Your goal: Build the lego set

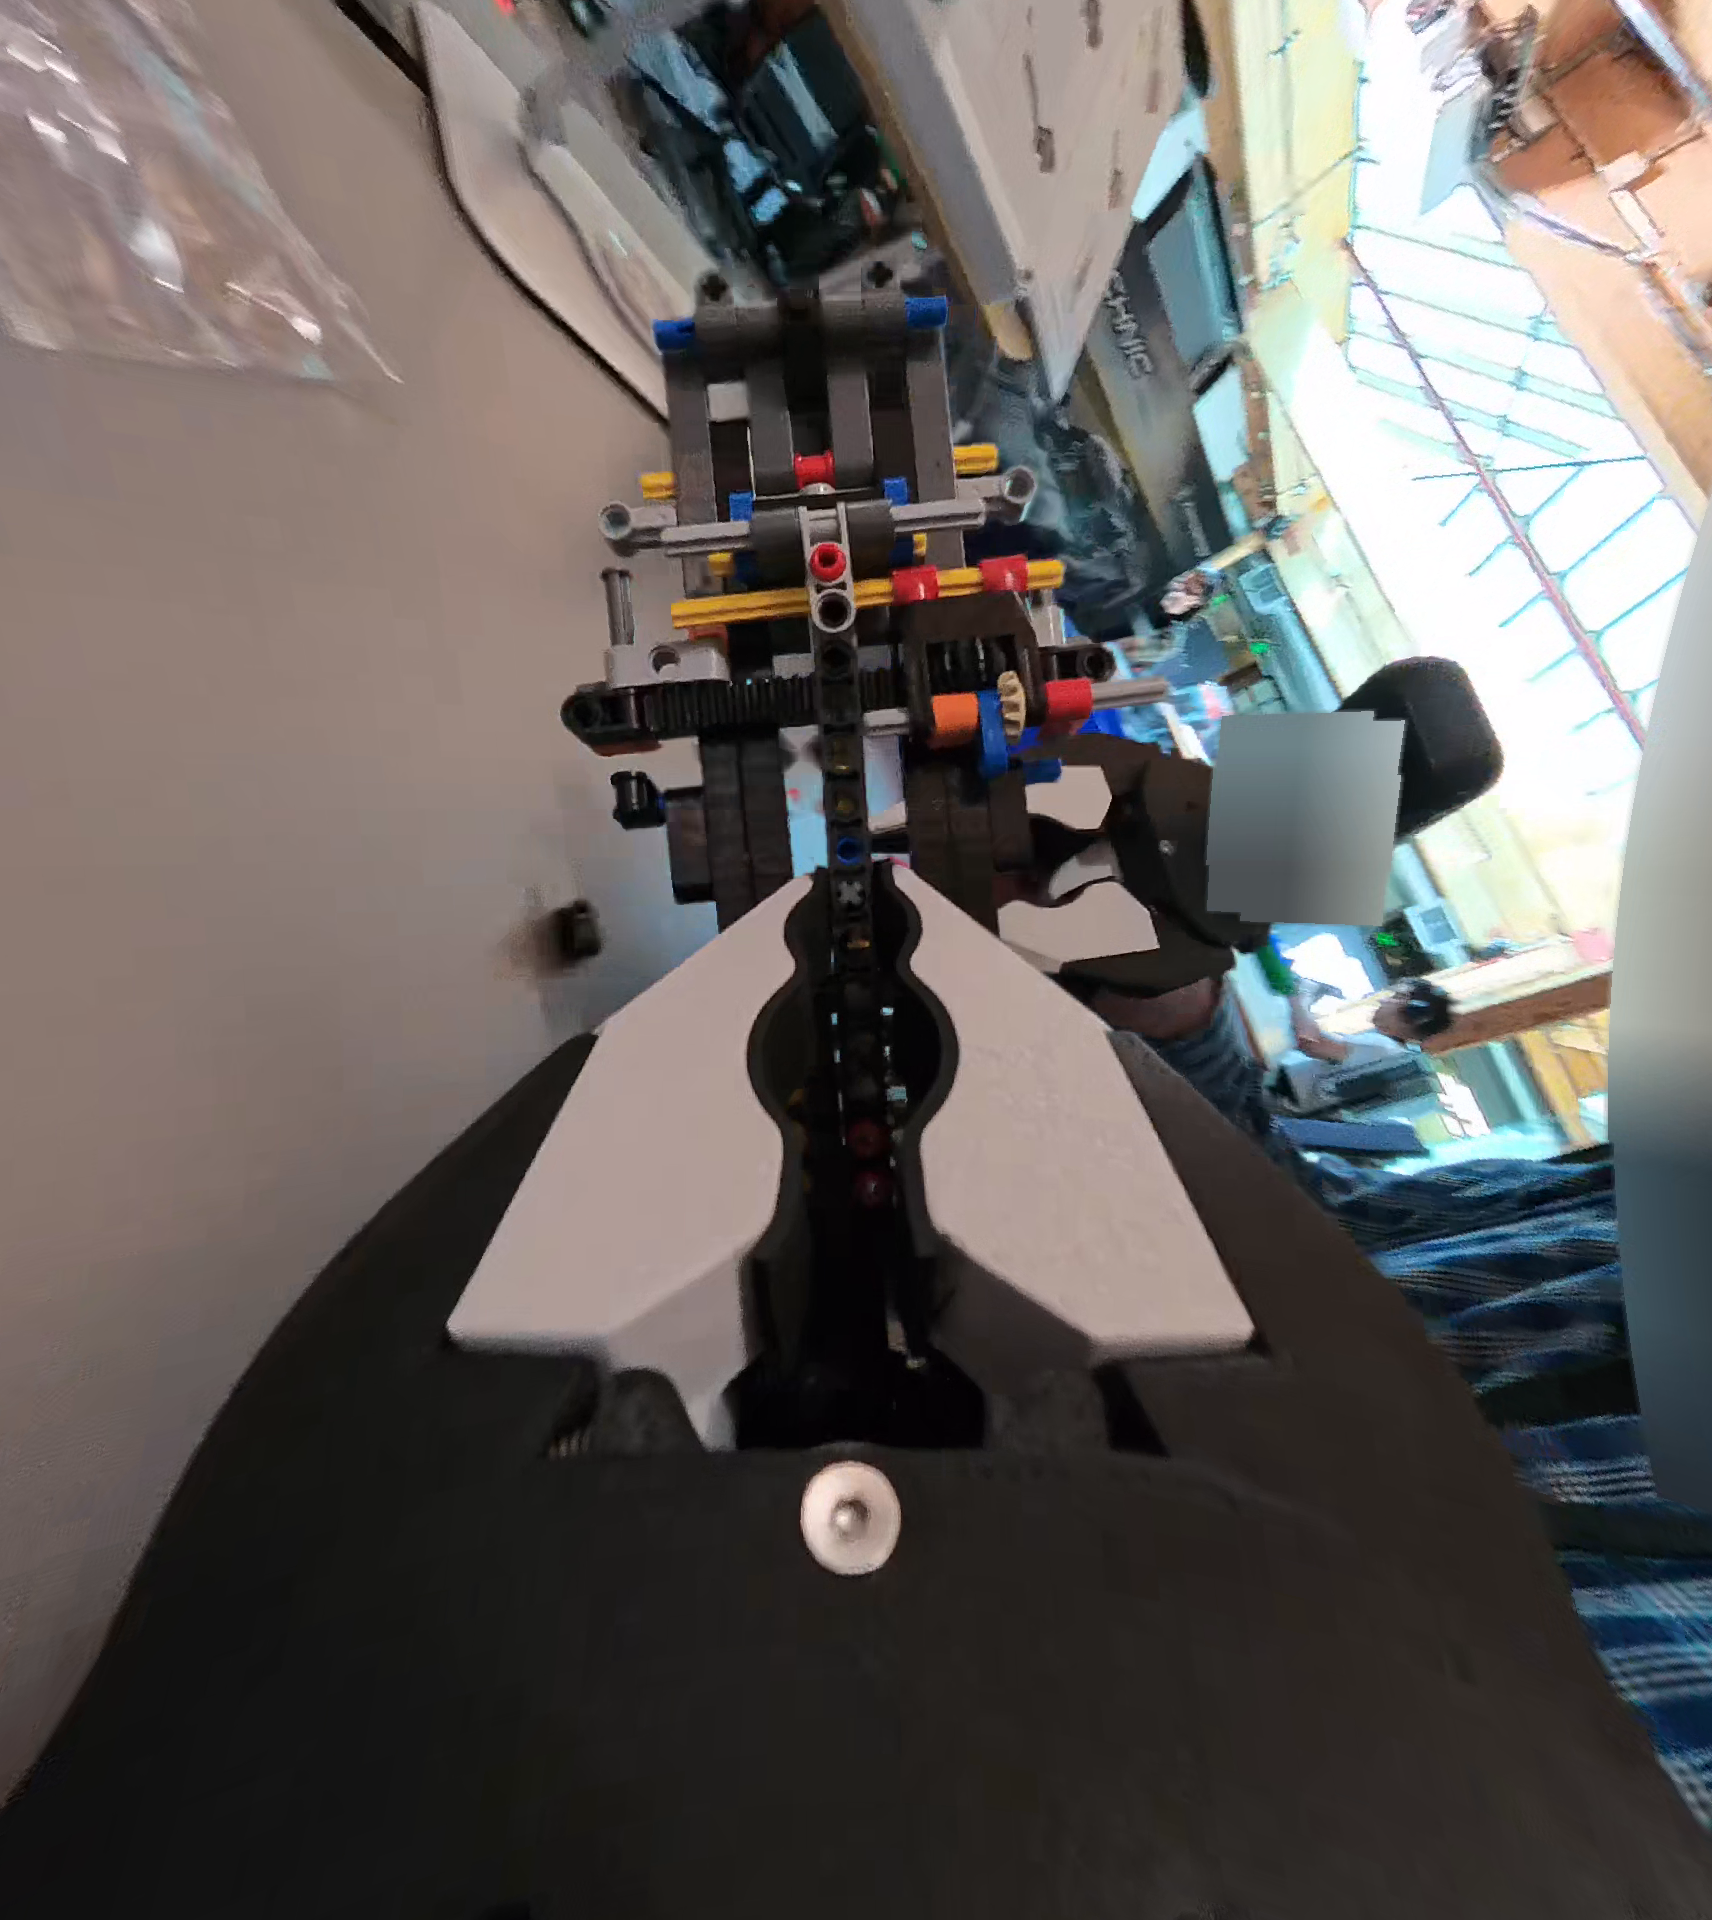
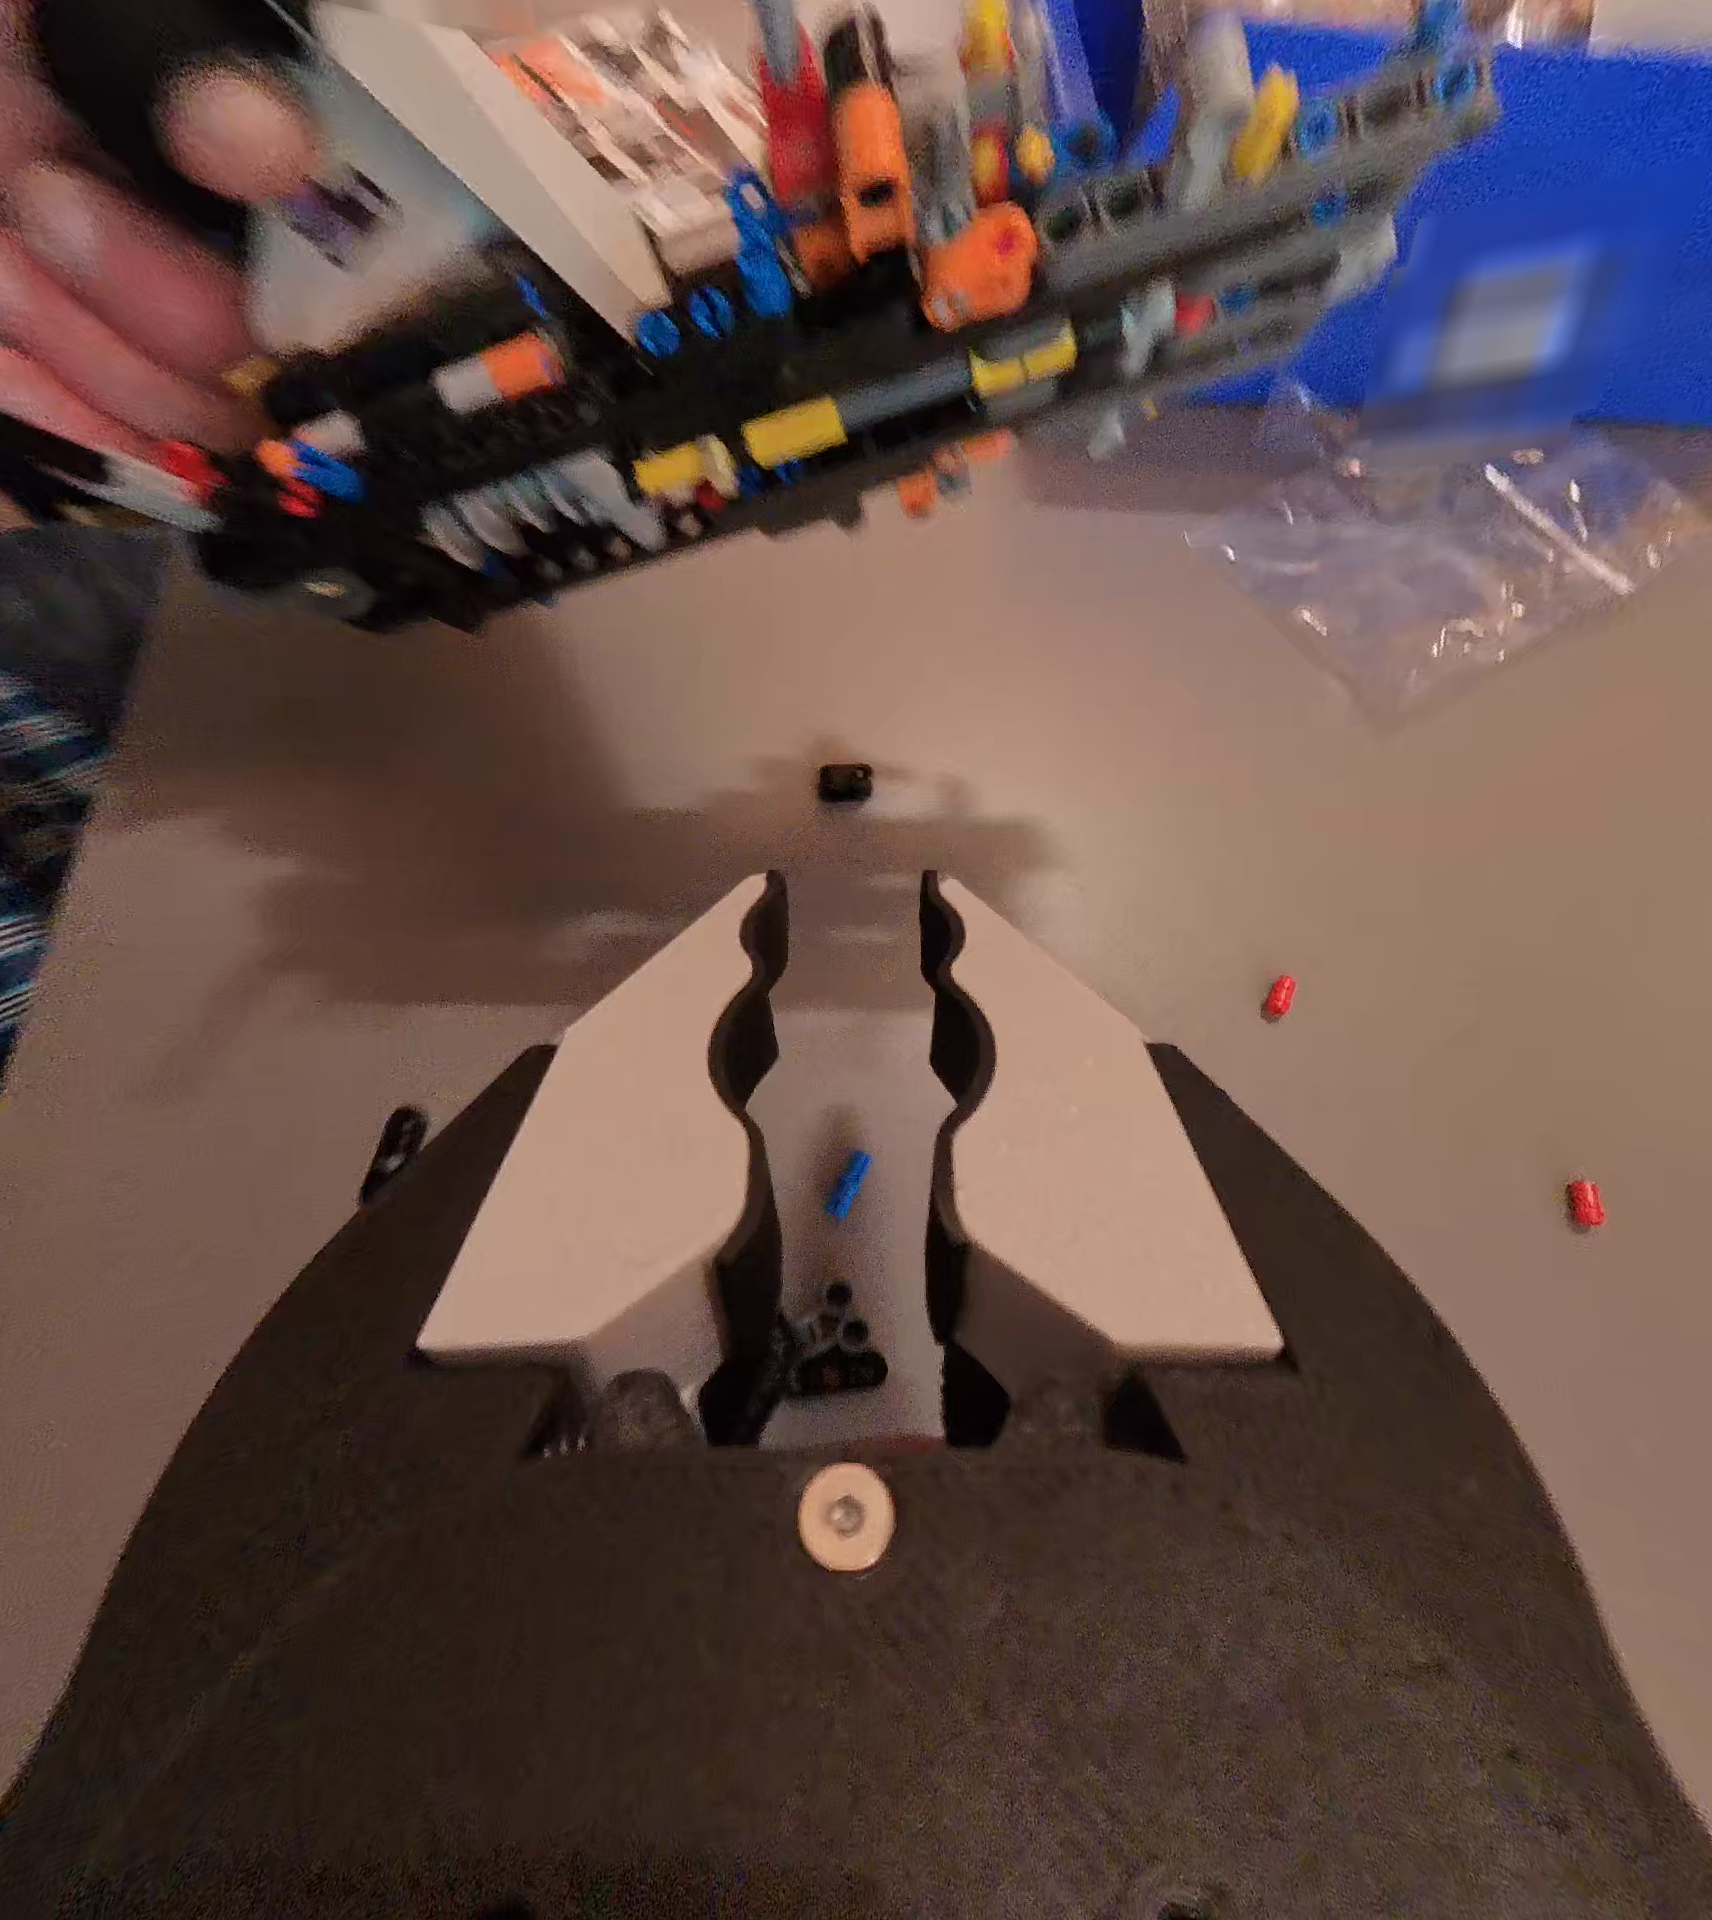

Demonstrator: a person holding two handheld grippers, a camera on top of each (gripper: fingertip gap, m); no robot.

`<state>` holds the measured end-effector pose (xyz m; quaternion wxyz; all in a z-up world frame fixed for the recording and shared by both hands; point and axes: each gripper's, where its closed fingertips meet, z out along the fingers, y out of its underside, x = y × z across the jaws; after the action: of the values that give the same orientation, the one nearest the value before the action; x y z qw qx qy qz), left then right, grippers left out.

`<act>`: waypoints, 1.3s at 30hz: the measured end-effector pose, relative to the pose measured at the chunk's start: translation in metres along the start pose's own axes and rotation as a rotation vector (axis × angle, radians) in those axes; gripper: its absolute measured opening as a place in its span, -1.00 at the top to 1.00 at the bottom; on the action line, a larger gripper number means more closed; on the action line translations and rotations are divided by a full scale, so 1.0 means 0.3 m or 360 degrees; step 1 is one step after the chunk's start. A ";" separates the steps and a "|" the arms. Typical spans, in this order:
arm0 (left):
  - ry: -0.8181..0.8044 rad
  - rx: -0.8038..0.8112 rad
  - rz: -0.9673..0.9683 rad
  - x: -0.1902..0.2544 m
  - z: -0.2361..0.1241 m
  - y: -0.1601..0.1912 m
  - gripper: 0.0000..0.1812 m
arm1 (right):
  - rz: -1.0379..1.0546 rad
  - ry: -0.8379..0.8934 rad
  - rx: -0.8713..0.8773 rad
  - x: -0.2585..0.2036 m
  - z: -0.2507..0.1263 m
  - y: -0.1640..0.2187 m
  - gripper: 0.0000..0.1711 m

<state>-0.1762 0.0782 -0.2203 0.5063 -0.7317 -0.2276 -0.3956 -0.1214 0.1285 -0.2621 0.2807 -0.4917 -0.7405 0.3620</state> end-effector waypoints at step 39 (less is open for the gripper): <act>-0.0028 0.0150 -0.0196 -0.170 -0.158 -0.021 0.92 | -0.0046 0.0203 -0.0178 0.242 0.155 -0.150 0.83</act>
<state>-0.2271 0.0405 -0.2497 0.5128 -0.6951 -0.2949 -0.4085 -0.2068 0.1726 -0.2482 0.3045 -0.5180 -0.7472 0.2839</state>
